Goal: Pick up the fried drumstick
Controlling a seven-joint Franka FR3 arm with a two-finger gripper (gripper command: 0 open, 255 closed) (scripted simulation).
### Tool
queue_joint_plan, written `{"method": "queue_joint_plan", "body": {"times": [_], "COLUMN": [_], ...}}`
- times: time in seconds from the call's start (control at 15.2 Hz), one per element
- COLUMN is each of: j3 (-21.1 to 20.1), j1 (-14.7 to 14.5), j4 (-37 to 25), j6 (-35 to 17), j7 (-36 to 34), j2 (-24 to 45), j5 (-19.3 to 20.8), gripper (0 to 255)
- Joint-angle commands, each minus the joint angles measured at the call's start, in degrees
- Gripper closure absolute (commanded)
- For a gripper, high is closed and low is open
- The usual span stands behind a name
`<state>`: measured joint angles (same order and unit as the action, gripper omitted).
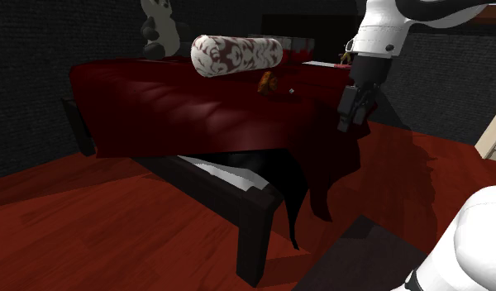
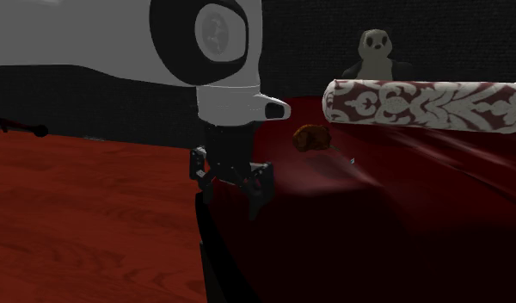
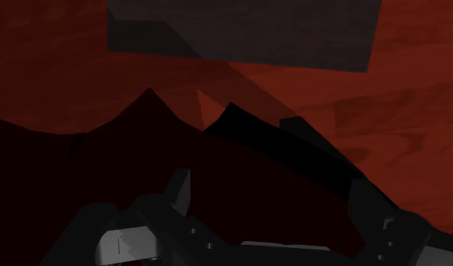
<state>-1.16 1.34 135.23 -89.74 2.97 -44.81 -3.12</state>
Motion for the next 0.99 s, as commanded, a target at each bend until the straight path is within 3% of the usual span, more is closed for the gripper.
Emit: {"method": "queue_joint_plan", "body": {"times": [0.0,0.46,0.92], "j3": [0.00,0.71,0.74], "j1": [0.00,-0.08,-0.27], "j4": [0.00,-15.68,-35.07], "j6": [0.00,-0.44,2.78], "j7": [0.00,3.75,7.04], "j2": [0.00,16.40,32.71], "j5": [0.00,2.77,5.06], "gripper": [0,0,0]}}
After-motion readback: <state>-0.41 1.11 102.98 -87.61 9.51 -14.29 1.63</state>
